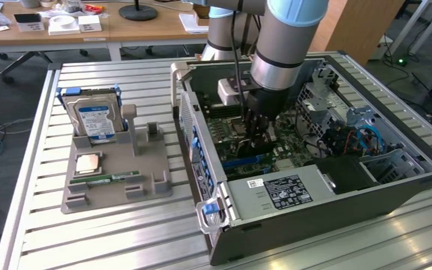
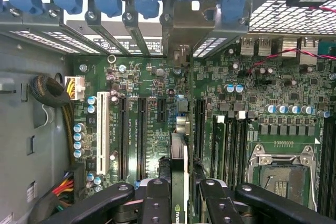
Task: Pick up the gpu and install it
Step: 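Insert the gpu into the slot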
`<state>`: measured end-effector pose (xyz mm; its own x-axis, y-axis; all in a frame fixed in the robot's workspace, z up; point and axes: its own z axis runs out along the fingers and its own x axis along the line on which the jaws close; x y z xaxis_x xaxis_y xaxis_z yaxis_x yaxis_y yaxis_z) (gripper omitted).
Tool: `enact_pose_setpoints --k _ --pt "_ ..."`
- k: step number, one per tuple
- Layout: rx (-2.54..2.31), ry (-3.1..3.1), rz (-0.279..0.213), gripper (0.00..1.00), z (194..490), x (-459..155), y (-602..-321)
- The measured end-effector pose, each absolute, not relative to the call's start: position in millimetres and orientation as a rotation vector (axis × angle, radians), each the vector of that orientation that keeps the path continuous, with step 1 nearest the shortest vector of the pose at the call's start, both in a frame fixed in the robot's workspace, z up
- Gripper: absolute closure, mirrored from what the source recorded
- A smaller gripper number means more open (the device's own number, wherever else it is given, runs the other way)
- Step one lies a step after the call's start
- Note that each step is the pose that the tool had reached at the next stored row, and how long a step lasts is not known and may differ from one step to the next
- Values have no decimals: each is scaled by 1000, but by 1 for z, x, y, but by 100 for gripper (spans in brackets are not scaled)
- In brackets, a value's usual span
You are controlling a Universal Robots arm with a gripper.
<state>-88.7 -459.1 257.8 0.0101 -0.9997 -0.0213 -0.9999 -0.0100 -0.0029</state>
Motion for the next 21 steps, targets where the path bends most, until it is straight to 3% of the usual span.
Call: enact_pose_setpoints --k 21 --pt "-2220 2198 20 74 255 -91 -459"
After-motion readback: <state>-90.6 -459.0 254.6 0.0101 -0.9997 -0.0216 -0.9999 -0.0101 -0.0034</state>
